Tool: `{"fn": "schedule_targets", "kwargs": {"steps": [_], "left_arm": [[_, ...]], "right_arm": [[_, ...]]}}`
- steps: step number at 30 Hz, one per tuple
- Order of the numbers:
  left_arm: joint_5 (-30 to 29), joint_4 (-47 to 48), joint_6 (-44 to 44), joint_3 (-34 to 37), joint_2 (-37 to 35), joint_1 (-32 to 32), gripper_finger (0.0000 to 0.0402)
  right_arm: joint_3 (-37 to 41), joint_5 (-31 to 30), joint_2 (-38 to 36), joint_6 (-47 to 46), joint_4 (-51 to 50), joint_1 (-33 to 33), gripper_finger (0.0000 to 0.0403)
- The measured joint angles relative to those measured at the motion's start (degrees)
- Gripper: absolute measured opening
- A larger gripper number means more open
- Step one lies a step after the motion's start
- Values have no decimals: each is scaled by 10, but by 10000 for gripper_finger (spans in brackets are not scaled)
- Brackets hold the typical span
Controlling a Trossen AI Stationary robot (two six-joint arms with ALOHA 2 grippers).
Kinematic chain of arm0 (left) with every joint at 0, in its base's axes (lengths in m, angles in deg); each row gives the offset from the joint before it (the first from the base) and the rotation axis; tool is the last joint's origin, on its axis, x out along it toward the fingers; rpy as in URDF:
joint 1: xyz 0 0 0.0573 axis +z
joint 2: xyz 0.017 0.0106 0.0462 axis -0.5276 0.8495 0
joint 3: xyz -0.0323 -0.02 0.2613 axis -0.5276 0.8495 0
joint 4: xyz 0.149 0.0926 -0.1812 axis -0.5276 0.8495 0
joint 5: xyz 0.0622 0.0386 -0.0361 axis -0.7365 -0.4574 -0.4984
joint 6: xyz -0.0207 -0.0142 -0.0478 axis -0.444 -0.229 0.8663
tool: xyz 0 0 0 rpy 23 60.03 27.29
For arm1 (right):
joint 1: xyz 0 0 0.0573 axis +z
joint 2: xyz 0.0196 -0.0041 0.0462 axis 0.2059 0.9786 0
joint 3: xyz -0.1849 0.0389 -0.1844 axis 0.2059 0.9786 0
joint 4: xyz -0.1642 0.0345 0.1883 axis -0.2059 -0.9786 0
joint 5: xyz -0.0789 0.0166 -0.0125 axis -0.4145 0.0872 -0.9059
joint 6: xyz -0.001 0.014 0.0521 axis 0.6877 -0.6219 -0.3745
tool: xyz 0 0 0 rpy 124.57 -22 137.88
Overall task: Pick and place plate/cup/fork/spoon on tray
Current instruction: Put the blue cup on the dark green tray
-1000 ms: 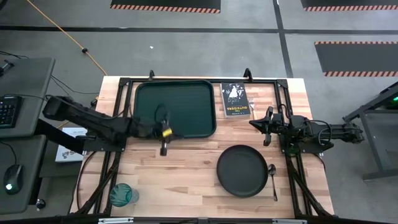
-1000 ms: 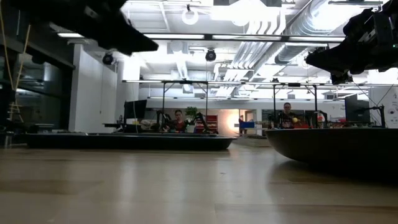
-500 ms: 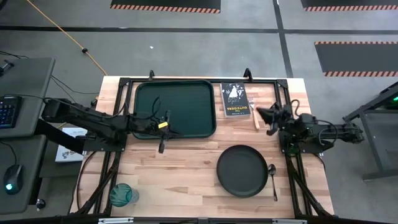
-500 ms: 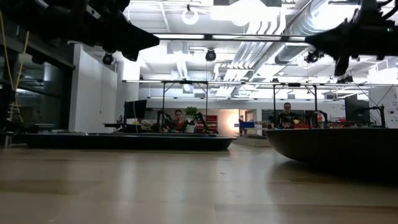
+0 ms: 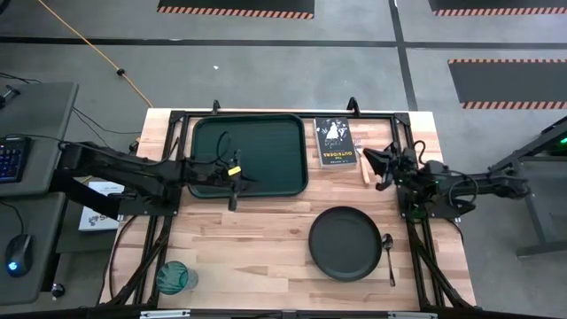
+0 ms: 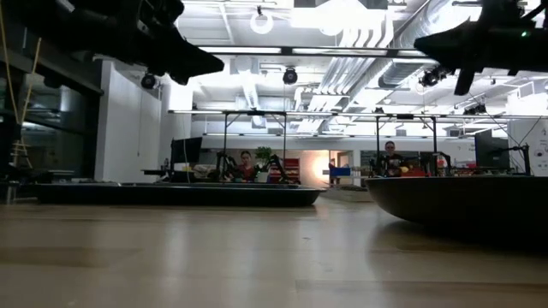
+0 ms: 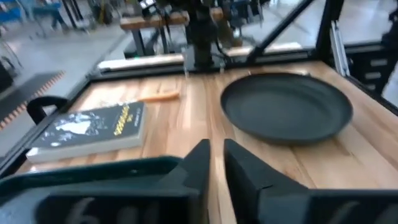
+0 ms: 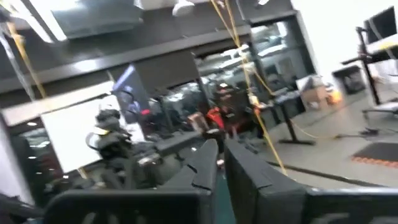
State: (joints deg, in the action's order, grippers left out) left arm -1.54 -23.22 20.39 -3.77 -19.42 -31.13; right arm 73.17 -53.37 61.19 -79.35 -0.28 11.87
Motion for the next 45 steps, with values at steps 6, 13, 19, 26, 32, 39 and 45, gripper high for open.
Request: {"fn": "schedule_targets", "kwargs": {"steps": [6,13,19,26,32,39,45], "left_arm": [[-27,265,4,-138,-5,-25,142],[-36,474,47,-284,-4,-64,223],[-69,757,208,-425,37,-169,230],[-75,847,365,-448,79,-342,222],[-103,845,404,-449,101,-420,216],[-52,847,400,-449,102,-465,208],[-46,846,441,-449,102,-499,191]], "right_arm": [[-20,15,80,1,25,0,143],[-78,77,170,28,25,0,258],[-105,93,227,48,14,0,275],[-117,96,255,48,17,0,275],[-117,97,255,42,17,1,275],[-117,97,255,40,14,1,275],[-117,97,255,41,-2,1,275]]}}
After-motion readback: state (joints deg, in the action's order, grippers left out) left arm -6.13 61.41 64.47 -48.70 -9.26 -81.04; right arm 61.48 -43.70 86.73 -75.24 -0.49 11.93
